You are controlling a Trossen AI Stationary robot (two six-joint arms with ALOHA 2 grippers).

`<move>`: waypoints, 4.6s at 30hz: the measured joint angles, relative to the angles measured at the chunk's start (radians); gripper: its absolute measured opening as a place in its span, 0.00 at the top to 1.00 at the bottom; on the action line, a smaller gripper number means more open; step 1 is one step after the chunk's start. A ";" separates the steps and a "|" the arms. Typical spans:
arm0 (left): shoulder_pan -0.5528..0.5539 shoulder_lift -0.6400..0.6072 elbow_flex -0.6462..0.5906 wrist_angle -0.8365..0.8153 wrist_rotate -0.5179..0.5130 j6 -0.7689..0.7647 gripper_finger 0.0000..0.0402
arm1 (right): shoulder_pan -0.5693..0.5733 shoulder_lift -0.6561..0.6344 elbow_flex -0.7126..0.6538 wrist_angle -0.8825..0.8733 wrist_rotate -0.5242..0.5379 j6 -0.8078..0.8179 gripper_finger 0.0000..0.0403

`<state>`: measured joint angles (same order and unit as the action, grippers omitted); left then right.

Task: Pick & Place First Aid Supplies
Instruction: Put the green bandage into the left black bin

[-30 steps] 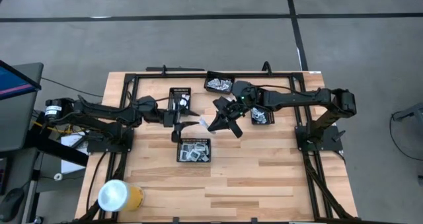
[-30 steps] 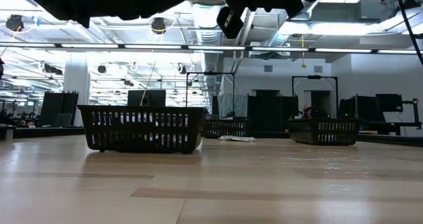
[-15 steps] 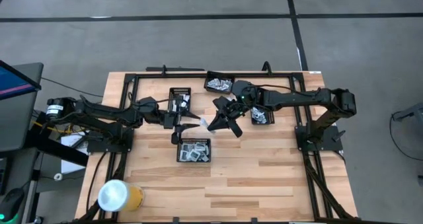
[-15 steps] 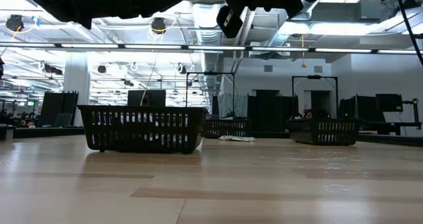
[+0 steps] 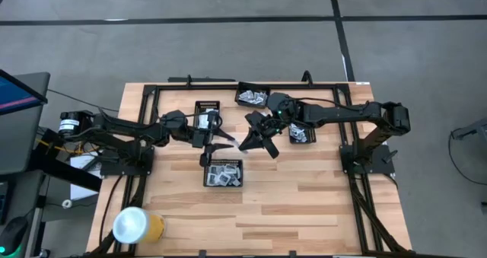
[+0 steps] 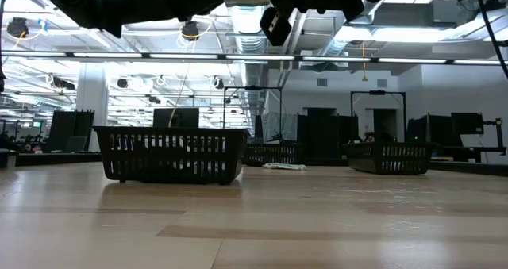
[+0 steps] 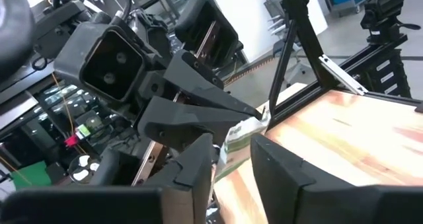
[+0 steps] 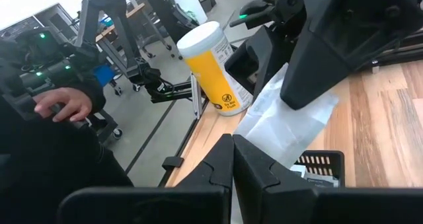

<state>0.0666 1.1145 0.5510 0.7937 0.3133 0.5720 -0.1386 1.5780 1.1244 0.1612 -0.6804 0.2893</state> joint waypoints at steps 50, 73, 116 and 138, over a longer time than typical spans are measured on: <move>0.085 -0.001 -0.194 -0.073 -1.080 -0.694 0.98 | -0.037 0.000 0.000 -0.321 0.481 -0.089 0.56; 0.136 -0.001 -0.195 -0.296 -1.043 -0.929 0.77 | -0.039 0.000 0.000 -0.335 0.533 -0.113 0.53; 0.135 -0.001 -0.195 -0.235 -0.671 -0.883 0.76 | -0.128 0.286 0.001 -0.587 0.892 -0.237 0.42; 0.135 -0.001 -0.195 -0.235 -0.671 -0.883 0.76 | -0.090 0.413 0.005 -0.557 0.795 -0.211 0.86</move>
<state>0.2012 1.1133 0.3565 0.5583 -0.3573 -0.3107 -0.2286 1.9911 1.1293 -0.3962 0.1150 0.0788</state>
